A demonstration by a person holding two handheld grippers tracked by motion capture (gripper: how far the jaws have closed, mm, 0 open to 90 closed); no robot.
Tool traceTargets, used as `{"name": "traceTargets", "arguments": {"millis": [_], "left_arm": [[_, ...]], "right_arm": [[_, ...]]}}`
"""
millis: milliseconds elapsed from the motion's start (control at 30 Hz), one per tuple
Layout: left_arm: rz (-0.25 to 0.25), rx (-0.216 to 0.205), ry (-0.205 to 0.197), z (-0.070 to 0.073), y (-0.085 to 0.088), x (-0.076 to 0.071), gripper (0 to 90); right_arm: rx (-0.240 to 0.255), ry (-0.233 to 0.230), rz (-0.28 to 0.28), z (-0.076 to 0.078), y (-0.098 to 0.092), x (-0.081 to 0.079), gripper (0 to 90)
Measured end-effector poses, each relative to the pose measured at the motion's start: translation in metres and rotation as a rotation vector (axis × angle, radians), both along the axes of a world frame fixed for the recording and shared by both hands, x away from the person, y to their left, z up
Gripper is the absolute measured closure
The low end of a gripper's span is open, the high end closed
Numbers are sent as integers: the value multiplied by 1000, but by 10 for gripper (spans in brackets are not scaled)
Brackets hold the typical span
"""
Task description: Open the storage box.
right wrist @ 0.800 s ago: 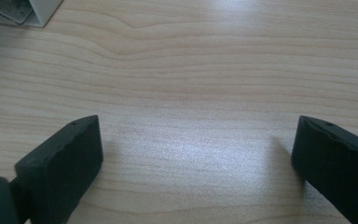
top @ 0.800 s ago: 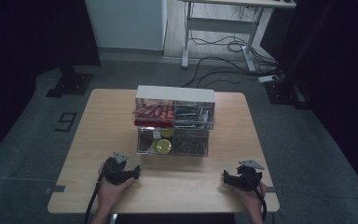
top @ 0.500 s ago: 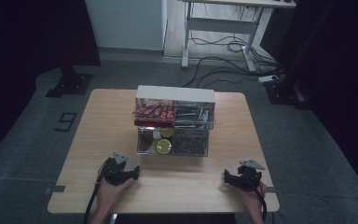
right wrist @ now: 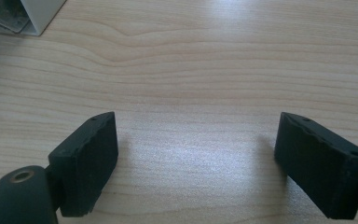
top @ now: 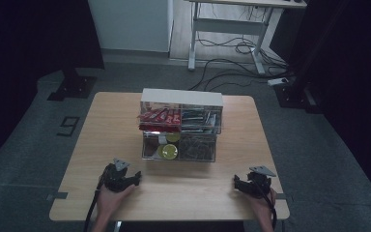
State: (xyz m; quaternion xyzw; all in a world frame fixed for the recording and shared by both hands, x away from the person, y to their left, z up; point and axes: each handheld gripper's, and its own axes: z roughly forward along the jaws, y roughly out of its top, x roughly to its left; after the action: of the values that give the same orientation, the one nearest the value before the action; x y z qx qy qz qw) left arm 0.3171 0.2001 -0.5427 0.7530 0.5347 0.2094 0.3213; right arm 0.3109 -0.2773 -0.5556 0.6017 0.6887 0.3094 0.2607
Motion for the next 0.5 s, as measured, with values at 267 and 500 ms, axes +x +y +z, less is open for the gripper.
{"name": "traceTargets", "arguments": {"millis": [267,500], "left_arm": [[25,-49,-58,14,12,-8,341],[83,-88,-117,31,25,-15,402]], "right_arm": [[1,-1,-1,0,0,0,137],[1,-2,-7,0,-1,0,145]]}}
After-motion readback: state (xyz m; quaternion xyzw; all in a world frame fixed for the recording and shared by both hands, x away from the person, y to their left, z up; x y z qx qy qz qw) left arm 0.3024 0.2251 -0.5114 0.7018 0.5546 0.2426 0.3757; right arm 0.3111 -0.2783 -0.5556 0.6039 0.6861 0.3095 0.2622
